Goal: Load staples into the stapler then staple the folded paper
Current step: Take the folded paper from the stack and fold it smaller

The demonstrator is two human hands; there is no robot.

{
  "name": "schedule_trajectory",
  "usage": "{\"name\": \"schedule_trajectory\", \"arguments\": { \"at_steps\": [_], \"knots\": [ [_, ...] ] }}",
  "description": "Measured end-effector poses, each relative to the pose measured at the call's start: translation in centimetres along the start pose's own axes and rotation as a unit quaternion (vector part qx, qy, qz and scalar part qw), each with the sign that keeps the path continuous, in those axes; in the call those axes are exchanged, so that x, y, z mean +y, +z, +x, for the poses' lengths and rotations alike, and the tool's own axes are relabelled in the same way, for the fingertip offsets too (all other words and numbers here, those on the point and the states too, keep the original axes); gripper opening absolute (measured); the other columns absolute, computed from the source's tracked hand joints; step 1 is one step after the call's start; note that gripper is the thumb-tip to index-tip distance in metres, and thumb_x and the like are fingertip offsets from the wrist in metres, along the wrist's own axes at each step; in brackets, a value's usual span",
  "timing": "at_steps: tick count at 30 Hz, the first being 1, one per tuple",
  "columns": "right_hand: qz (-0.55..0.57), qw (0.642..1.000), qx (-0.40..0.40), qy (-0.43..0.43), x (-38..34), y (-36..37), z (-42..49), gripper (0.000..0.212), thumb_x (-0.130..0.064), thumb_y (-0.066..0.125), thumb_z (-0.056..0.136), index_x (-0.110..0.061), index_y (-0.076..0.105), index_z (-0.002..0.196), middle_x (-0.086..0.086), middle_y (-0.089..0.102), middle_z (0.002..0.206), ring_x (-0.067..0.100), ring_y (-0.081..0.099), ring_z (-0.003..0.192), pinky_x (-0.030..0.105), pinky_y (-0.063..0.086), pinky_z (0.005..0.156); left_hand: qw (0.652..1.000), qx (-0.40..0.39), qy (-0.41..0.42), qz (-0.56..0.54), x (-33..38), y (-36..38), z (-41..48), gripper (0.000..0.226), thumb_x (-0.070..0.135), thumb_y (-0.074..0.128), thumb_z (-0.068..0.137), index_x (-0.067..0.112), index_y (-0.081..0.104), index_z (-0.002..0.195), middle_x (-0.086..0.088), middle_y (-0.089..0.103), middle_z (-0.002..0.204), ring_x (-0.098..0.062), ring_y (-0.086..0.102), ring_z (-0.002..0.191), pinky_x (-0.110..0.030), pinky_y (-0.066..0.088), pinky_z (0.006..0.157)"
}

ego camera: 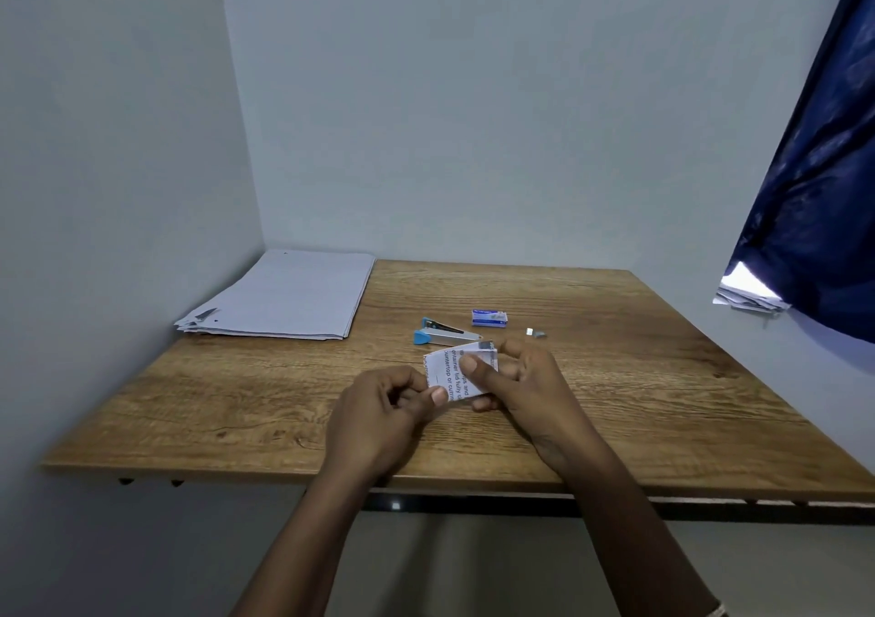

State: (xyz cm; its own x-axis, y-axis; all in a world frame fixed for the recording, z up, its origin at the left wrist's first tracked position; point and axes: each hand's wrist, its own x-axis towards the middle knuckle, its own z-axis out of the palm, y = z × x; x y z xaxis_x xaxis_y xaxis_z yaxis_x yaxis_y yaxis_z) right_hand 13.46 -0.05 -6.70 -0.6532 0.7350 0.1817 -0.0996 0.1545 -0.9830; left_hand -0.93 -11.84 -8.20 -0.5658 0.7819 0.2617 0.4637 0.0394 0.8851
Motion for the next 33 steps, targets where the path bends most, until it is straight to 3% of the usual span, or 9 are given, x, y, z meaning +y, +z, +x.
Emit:
{"name": "schedule_trajectory", "arguments": {
  "at_steps": [4, 8, 13, 16, 19, 21, 25, 30, 33],
  "knots": [
    [-0.012, 1.0, 0.002, 0.008, 0.1, 1.0, -0.2, 0.025, -0.04, 0.068, 0.094, -0.021, 0.076, 0.108, 0.01, 0.082, 0.085, 0.013, 0.073, 0.057, 0.016, 0.044, 0.041, 1.0, 0.015, 0.002, -0.02, -0.3, 0.1, 0.1, 0.035, 0.023, 0.077, 0.085, 0.027, 0.061, 0.055, 0.015, 0.053, 0.044, -0.01, 0.049, 0.05, -0.032, 0.04, 0.062],
    [-0.016, 0.999, 0.037, -0.002, 0.4, 1.3, -0.1, 0.021, -0.035, 0.069, 0.095, -0.017, 0.078, 0.102, 0.01, 0.078, 0.069, 0.009, 0.062, 0.042, 0.016, 0.042, 0.037, 1.0, -0.005, -0.01, -0.025, -0.1, 0.1, 0.0, 0.033, 0.026, 0.077, 0.086, 0.029, 0.065, 0.056, 0.015, 0.059, 0.044, 0.0, 0.05, 0.044, -0.03, 0.041, 0.062],
    [0.031, 0.999, 0.015, 0.006, 0.1, 1.2, -0.2, 0.024, -0.035, 0.077, 0.086, -0.017, 0.08, 0.101, 0.016, 0.081, 0.081, 0.014, 0.067, 0.052, 0.02, 0.055, 0.048, 0.998, 0.019, -0.024, -0.05, 0.2, 0.1, -0.1, 0.027, 0.025, 0.077, 0.086, 0.023, 0.069, 0.061, 0.012, 0.063, 0.046, -0.006, 0.054, 0.046, -0.031, 0.043, 0.061],
    [0.056, 0.998, -0.013, 0.017, 0.4, 1.0, -0.4, 0.026, -0.017, 0.077, 0.089, -0.012, 0.076, 0.114, 0.014, 0.082, 0.095, 0.014, 0.072, 0.064, 0.021, 0.062, 0.062, 0.997, 0.053, -0.026, -0.055, 0.2, 0.4, 0.0, 0.025, 0.026, 0.078, 0.085, 0.022, 0.07, 0.062, 0.012, 0.066, 0.048, -0.009, 0.057, 0.049, -0.032, 0.045, 0.061],
    [0.038, 0.999, 0.011, 0.022, 0.5, 0.9, -0.3, 0.023, -0.008, 0.076, 0.089, -0.006, 0.075, 0.112, 0.019, 0.08, 0.082, 0.014, 0.069, 0.057, 0.022, 0.059, 0.056, 0.997, 0.03, -0.043, -0.064, 0.2, 0.3, 0.0, 0.025, 0.028, 0.078, 0.084, 0.022, 0.071, 0.061, 0.01, 0.065, 0.047, -0.002, 0.054, 0.042, -0.03, 0.042, 0.06],
    [0.029, 0.999, 0.02, 0.034, 0.6, 1.0, -0.1, 0.021, -0.006, 0.077, 0.087, -0.002, 0.075, 0.108, 0.016, 0.078, 0.072, 0.013, 0.068, 0.052, 0.021, 0.058, 0.053, 0.996, 0.014, -0.049, -0.078, 0.3, 0.2, 0.0, 0.019, 0.034, 0.077, 0.079, 0.024, 0.072, 0.063, 0.007, 0.064, 0.048, -0.007, 0.055, 0.045, -0.035, 0.044, 0.062],
    [-0.006, 0.999, -0.015, 0.045, 0.5, 1.4, 0.0, 0.016, -0.012, 0.08, 0.085, -0.005, 0.078, 0.1, 0.015, 0.078, 0.069, 0.012, 0.068, 0.051, 0.019, 0.056, 0.05, 0.995, 0.014, -0.03, -0.098, 0.6, -0.2, 0.1, 0.021, 0.045, 0.074, 0.08, 0.026, 0.08, 0.086, -0.001, 0.079, 0.072, -0.023, 0.075, 0.072, -0.046, 0.057, 0.072],
    [0.003, 0.998, -0.023, 0.053, 0.2, 1.4, 0.1, 0.027, -0.031, 0.063, 0.099, -0.01, 0.079, 0.105, 0.013, 0.082, 0.089, 0.017, 0.075, 0.069, 0.021, 0.062, 0.065, 0.985, 0.01, -0.05, -0.167, 0.5, -0.3, 0.9, 0.009, 0.021, 0.079, 0.085, 0.012, 0.08, 0.085, -0.012, 0.08, 0.075, -0.023, 0.071, 0.069, -0.038, 0.05, 0.072],
    [-0.012, 0.998, 0.009, 0.053, 0.2, 1.6, 0.2, 0.028, -0.028, 0.059, 0.102, -0.01, 0.08, 0.095, 0.014, 0.08, 0.075, 0.017, 0.071, 0.058, 0.02, 0.057, 0.054, 0.983, -0.012, -0.053, -0.174, 0.4, -0.4, 1.2, 0.01, 0.021, 0.081, 0.083, 0.011, 0.081, 0.085, -0.012, 0.08, 0.076, -0.022, 0.072, 0.068, -0.034, 0.05, 0.069]
  ]
}}
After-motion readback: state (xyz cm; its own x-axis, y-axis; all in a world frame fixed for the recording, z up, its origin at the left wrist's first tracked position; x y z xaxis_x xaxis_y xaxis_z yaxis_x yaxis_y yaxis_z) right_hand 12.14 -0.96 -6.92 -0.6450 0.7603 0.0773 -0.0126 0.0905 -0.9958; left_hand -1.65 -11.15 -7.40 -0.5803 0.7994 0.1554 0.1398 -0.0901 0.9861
